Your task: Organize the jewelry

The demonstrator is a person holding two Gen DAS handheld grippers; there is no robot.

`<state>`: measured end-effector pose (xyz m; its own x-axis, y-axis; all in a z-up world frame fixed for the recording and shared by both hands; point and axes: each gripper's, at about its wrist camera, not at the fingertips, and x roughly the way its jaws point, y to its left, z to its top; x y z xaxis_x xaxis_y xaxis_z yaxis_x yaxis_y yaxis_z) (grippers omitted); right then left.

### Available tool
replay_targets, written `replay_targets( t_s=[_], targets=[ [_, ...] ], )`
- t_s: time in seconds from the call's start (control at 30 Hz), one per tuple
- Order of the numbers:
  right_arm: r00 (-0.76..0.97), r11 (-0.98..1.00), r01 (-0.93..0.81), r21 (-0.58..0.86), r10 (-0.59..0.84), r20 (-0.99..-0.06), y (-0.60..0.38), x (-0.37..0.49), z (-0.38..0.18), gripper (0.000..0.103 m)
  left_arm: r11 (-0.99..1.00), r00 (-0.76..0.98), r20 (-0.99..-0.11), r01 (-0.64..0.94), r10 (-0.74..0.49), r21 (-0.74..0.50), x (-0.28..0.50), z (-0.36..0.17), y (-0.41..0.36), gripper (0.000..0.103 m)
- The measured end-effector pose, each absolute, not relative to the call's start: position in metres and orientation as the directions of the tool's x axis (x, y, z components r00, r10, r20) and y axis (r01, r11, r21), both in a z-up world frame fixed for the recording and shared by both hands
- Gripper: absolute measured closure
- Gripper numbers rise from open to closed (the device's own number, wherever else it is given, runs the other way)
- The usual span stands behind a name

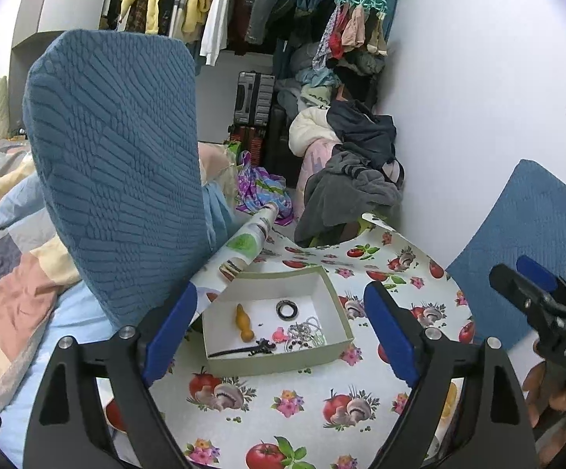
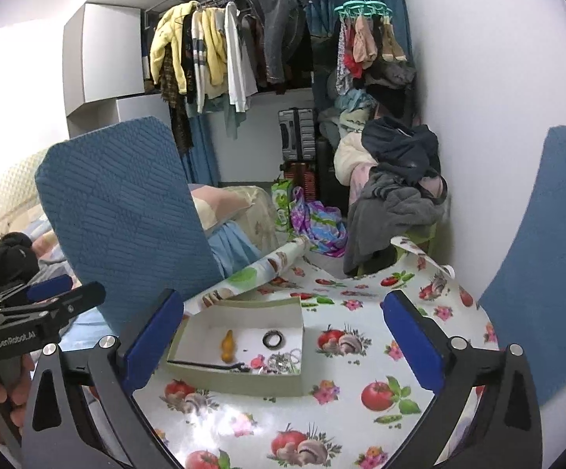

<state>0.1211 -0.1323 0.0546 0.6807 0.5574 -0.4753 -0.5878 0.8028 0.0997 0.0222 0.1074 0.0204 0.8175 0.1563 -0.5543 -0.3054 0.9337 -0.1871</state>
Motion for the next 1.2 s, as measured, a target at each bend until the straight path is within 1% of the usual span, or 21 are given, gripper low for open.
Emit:
replay_targets(
  t_s=[0.23, 0.53, 0.73, 0.9, 0.93, 1.07, 1.2],
  targets=[
    [0.668, 0.807, -0.582, 0.099, 0.544, -0.508, -0.134, 0.103, 0.033, 0.0, 0.928, 0.813, -0.56, -0.316, 0.159, -0.196, 0.011, 0.006, 0.099, 0.013],
    [0.628, 0.813, -0.572, 0.108, 0.518, -0.581, -0.143, 0.093, -0.004, 0.0, 0.927, 0.788, -0.596, -0.325, 0.156, -0.187, 0.004, -0.017, 0.091, 0.012],
    [0.637, 0.828, -0.55, 0.112, 0.502, -0.585, -0.146, 0.094, -0.021, 0.0, 0.932, 0.784, -0.598, -0.325, 0.169, -0.162, 0.003, -0.031, 0.088, 0.012],
    [0.622, 0.831, -0.542, 0.125, 0.497, -0.606, -0.145, 0.095, -0.035, 0.0, 0.924, 0.767, -0.624, -0.334, 0.152, -0.185, 0.009, -0.045, 0.088, 0.012],
    [0.618, 0.831, -0.541, 0.126, 0.495, -0.61, -0.145, 0.096, -0.037, 0.0, 0.927, 0.767, -0.624, -0.329, 0.151, -0.181, 0.009, -0.047, 0.087, 0.012],
    [0.619, 0.833, -0.539, 0.124, 0.491, -0.613, -0.146, 0.097, -0.042, 0.0, 0.934, 0.748, -0.63, -0.345, 0.21, -0.098, 0.014, -0.048, 0.077, 0.012],
    [0.625, 0.841, -0.526, 0.126, 0.482, -0.614, -0.148, 0.099, -0.042, 0.0, 0.94, 0.754, -0.629, -0.325, 0.19, -0.106, 0.015, -0.048, 0.073, 0.011]
  ],
)
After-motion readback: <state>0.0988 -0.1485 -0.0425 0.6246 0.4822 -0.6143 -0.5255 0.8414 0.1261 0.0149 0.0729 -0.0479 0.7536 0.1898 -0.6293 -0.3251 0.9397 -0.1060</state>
